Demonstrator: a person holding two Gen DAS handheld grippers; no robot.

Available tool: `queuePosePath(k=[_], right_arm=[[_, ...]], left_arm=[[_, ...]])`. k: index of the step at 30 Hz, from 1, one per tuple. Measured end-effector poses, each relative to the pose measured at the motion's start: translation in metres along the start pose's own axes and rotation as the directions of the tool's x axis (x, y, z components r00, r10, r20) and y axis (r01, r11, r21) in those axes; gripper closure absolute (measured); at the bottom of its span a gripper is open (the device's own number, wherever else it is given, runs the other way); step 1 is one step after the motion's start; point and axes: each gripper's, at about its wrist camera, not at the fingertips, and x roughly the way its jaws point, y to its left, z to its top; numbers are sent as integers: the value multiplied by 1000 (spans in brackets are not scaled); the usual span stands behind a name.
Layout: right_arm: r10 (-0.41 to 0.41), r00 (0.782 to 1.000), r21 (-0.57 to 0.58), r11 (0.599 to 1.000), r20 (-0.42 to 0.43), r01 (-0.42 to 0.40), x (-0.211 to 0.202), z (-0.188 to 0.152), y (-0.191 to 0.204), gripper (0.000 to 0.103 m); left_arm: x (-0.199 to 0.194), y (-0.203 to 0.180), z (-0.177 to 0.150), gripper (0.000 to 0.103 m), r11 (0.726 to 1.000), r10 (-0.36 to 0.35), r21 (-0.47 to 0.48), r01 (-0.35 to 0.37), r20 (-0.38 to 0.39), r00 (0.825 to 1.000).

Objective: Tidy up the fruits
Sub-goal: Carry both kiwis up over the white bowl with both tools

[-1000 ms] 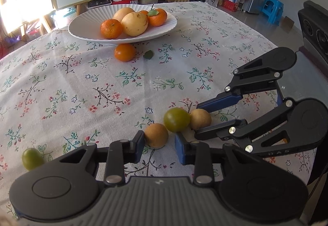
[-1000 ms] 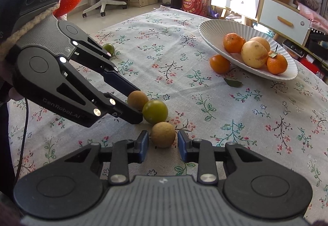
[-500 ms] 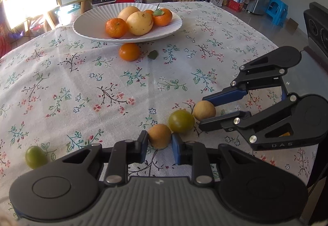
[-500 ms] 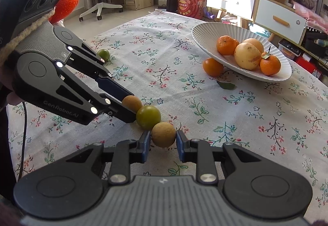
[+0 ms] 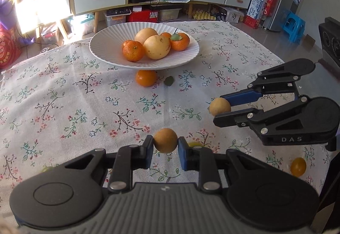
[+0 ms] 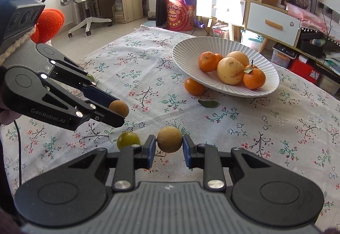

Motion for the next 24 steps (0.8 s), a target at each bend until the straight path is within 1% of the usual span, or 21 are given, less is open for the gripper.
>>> queuePosePath(k=[7, 13, 19, 24], right_arm=[[-35, 998, 42, 999, 49, 33, -8, 14, -20, 79], [-73, 994, 97, 993, 82, 65, -7, 26, -42, 79], [-111, 990, 157, 983, 93, 95, 1, 35, -62, 78], [-127, 987, 195, 975, 95, 107, 9, 41, -73, 79]], left_arm=[[5, -4, 19, 103, 1000, 16, -24, -15, 41, 999], [15, -10, 42, 103, 999, 9, -34, -6, 84, 996], [27, -14, 63, 103, 999, 1, -49, 5, 128, 992], [42, -18, 79, 103, 998, 4, -55, 4, 143, 990]])
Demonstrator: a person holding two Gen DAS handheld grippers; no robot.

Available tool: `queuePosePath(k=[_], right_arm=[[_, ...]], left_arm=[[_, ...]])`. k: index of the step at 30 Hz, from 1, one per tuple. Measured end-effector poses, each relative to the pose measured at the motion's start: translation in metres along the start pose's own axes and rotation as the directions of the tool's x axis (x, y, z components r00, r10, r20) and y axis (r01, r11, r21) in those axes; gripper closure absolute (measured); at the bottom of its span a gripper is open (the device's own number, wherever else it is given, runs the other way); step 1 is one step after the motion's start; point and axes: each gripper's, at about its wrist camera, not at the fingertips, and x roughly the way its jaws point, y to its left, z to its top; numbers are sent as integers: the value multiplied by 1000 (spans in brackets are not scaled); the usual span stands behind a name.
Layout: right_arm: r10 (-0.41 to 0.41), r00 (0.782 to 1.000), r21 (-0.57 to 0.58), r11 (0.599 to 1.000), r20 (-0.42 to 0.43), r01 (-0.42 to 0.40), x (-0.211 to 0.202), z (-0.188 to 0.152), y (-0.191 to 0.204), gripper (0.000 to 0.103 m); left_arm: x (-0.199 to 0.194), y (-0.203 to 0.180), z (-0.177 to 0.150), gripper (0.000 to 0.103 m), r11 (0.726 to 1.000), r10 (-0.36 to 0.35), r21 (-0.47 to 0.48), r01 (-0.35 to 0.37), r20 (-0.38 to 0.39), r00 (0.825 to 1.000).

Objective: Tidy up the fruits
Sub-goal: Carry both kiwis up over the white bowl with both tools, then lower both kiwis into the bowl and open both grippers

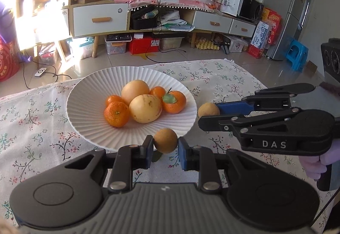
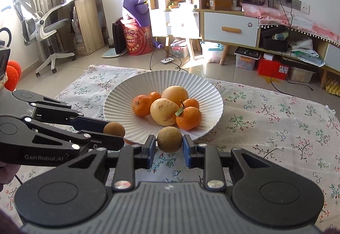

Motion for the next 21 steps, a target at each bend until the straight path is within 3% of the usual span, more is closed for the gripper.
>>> queuePosePath(k=[12, 21], right_arm=[[20, 999, 32, 999, -28, -20, 23, 7, -5, 79], [15, 999, 24, 1000, -49, -13, 30, 5, -5, 79]], left_arm=[[29, 16, 7, 103, 996, 55, -67, -58, -47, 997], [34, 24, 8, 103, 995, 60, -78, -62, -36, 998]])
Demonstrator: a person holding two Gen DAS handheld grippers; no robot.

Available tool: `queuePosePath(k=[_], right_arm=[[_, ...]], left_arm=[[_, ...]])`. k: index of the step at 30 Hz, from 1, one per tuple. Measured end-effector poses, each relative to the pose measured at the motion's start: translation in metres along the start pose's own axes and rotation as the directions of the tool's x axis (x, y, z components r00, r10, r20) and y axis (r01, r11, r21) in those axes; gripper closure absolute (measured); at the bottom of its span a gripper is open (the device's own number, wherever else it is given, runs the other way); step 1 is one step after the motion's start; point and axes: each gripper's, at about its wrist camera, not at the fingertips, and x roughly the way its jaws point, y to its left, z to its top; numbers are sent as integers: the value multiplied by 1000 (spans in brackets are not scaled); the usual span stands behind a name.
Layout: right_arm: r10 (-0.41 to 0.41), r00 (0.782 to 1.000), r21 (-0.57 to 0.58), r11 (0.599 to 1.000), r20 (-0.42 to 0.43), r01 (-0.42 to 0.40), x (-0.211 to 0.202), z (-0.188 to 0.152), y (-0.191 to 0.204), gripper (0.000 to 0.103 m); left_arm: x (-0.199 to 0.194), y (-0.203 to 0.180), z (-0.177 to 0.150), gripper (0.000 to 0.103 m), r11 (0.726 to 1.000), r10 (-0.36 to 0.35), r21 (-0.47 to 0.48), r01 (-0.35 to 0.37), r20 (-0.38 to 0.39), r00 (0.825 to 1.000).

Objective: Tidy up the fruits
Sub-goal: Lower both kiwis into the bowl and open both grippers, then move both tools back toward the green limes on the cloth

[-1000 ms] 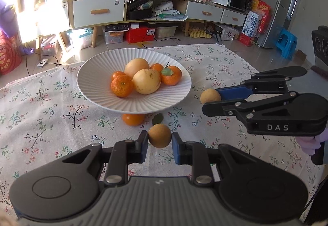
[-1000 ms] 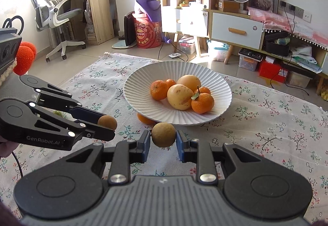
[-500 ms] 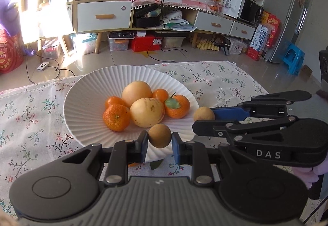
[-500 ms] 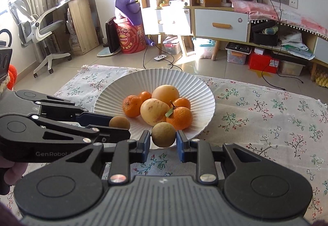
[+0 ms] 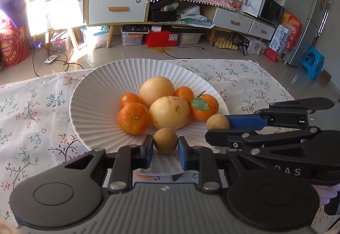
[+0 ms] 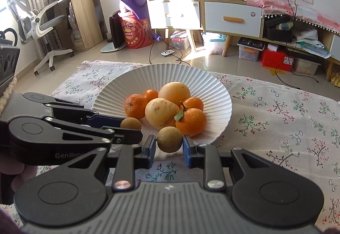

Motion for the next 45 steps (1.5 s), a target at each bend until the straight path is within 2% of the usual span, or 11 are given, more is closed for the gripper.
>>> queuePosePath(k=[16, 25, 28, 30, 32, 35, 38, 41, 45], right_arm=[[-2, 1000, 6, 1000, 8, 2, 0, 1, -3, 76], [13, 1000, -10, 1000, 24, -12, -18, -1, -3, 67], [19, 999, -15, 1000, 33, -19, -28, -3, -2, 57], [22, 999, -19, 1000, 41, -22, -36, -4, -1, 49], [28, 998, -23, 999, 48, -27, -44, -5, 1, 45], [39, 997, -27, 999, 63, -37, -55, -8, 4, 34], [58, 996, -29, 998, 71, -56, -65, -12, 8, 23], [71, 995, -36, 997, 68, -68, -71, -18, 15, 14], [88, 995, -52, 995, 52, -85, -74, -27, 25, 10]], left_arm=[[-4, 0, -2, 101, 1000, -19, 8, 18, 17, 1000], [-22, 0, -7, 73, 999, -28, 20, 28, 26, 999], [-32, -4, -11, 64, 999, -22, 33, 21, 34, 999], [-38, -6, -14, 52, 999, -14, 40, 13, 34, 999], [-45, -7, -19, 44, 999, -10, 40, 9, 37, 999], [-55, -8, -26, 33, 999, -5, 33, 4, 38, 999], [-64, -6, -34, 28, 999, 14, 28, -15, 42, 999], [-75, -4, -44, 27, 999, 41, 27, -42, 39, 998], [-86, 1, -57, 27, 994, 92, 59, -94, 32, 995]])
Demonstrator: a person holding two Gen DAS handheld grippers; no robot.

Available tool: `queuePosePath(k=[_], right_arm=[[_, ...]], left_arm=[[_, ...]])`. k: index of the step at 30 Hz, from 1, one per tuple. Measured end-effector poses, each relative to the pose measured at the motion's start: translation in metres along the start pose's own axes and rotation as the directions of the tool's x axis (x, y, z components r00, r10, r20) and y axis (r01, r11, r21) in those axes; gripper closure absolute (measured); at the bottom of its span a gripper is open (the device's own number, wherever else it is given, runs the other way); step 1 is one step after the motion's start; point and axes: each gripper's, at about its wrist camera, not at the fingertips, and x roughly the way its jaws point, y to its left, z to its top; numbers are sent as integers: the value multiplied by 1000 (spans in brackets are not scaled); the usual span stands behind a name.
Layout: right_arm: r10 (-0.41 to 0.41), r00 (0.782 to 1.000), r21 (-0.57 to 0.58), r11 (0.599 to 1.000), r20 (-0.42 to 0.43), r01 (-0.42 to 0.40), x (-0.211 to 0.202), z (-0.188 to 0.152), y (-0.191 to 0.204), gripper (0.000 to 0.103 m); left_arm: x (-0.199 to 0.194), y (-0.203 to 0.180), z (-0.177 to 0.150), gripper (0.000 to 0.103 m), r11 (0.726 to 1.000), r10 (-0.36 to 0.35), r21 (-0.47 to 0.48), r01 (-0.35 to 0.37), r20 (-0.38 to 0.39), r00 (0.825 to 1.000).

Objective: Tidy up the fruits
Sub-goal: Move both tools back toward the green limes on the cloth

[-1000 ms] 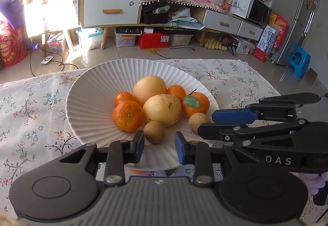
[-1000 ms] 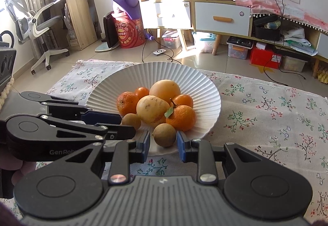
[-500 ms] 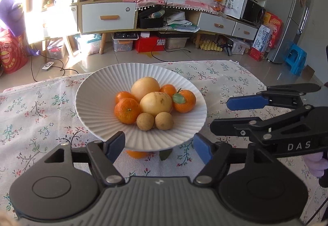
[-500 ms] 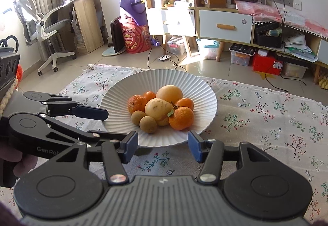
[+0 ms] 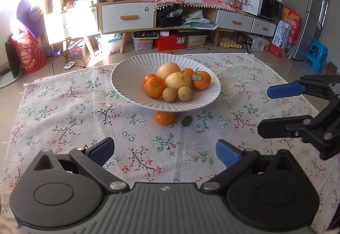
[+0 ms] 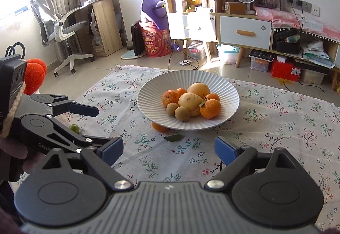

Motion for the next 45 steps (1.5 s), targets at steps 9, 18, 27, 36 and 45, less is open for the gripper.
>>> queuePosePath(k=[9, 18, 27, 36, 45], right_arm=[[44, 998, -64, 997, -49, -47, 4, -16, 30, 8], [62, 996, -92, 993, -61, -68, 9, -19, 49, 8], [20, 999, -58, 998, -37, -22, 25, -13, 48, 9], [-32, 998, -21, 999, -49, 31, 56, -11, 54, 17], [-75, 995, 58, 995, -59, 79, 87, -2, 60, 31]], left_arm=[[-19, 24, -27, 27, 995, 91, 32, -90, -26, 996], [-32, 37, -40, 27, 990, 138, 43, -137, -25, 990], [-30, 37, -46, 27, 990, 132, 61, -129, -35, 991], [-36, 50, -46, 27, 989, 138, 59, -137, -22, 990], [-36, 71, -51, 27, 987, 159, 11, -159, -43, 986]])
